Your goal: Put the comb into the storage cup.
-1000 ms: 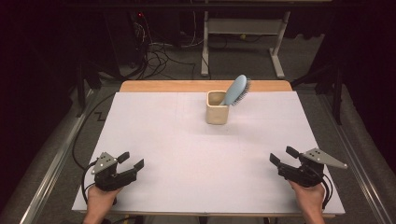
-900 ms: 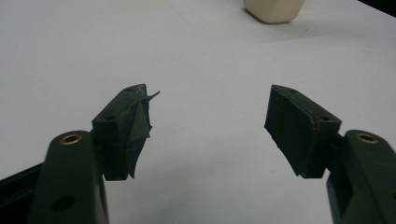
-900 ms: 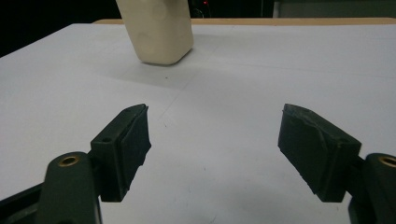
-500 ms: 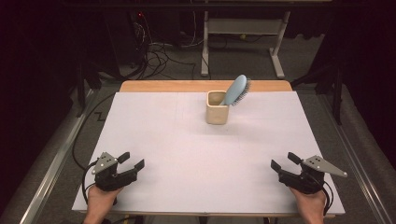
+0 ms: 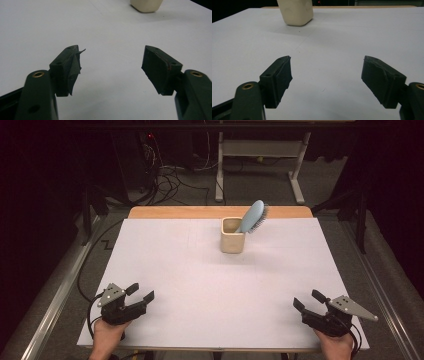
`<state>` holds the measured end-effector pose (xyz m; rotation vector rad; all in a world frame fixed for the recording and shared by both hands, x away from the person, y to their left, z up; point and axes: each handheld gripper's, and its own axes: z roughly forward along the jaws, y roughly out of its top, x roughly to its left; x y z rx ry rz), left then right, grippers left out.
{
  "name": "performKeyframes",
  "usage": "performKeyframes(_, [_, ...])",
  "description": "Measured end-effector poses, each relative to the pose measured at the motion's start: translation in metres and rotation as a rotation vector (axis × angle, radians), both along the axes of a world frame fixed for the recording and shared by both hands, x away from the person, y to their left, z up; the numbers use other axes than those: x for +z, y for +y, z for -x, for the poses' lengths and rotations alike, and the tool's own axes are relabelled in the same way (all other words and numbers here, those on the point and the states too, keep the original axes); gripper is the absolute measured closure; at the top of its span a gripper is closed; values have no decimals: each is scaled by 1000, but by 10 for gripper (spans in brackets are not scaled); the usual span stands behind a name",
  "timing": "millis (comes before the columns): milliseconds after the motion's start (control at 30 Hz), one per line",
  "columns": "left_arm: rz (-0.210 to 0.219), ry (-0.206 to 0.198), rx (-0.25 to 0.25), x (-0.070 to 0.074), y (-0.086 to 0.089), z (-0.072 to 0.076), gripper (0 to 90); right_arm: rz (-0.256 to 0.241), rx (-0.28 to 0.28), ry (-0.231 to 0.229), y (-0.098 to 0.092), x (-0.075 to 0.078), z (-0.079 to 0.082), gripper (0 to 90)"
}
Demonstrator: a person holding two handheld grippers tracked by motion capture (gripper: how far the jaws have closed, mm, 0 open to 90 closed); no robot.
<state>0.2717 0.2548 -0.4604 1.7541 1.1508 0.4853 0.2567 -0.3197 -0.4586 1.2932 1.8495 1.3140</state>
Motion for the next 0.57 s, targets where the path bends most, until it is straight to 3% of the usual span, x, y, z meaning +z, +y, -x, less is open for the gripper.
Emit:
performKeyframes(133, [13,-2,19,1,2,1,317,-39,10,-13,-4,-2,4,233])
performKeyframes(233, [10,1,16,0,2,2,318,-35,2,-28,-5,-1,6,232])
performKeyframes(567, [19,6,18,0,2,0,317,-44,-7,-15,-4,-3,7,234])
